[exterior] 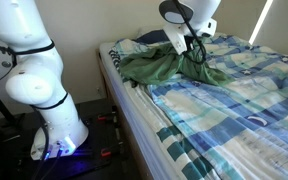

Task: Fold the green cloth on the bed.

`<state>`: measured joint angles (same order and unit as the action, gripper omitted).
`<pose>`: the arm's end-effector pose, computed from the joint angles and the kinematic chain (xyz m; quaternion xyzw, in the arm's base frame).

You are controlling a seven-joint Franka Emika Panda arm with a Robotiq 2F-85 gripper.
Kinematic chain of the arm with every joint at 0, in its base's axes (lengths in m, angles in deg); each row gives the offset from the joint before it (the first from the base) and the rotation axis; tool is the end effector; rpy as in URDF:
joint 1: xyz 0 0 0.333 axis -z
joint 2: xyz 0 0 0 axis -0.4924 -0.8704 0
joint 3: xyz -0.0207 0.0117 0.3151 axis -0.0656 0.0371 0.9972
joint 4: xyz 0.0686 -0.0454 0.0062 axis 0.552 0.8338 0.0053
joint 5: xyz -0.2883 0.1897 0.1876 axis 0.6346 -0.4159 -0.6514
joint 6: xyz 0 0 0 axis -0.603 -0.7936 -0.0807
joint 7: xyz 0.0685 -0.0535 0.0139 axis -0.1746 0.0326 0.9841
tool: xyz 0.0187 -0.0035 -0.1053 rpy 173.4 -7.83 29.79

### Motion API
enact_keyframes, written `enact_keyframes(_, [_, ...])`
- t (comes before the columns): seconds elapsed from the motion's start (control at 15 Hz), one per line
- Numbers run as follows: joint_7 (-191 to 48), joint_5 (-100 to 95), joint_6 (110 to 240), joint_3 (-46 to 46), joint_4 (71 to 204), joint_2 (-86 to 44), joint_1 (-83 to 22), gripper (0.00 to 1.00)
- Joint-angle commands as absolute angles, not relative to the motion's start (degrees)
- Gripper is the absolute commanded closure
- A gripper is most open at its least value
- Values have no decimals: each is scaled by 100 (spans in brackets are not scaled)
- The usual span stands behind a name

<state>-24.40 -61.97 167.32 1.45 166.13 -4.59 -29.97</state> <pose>0.5614 0.0060 0.4339 -0.9183 -0.0550 -0.1899 0.3430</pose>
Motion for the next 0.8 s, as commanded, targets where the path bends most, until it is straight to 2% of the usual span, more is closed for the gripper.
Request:
enact_keyframes(0.0, [-2481,-6191,16838,211,16591,-580,-2942,95])
enact_keyframes(0.07, [-2496,-6166,16830,214,16589,-603,-2939,94])
enact_keyframes(0.13, [-2519,-6158,16835,221,16598,-618,-2943,61])
enact_keyframes(0.6, [-2728,-5540,16934,257,17080,-137,-2975,8])
enact_keyframes(0.67, [-2849,-5346,16951,251,17233,28,-2970,2])
enact_keyframes(0.73, [-2983,-5158,16955,247,17391,199,-2966,0])
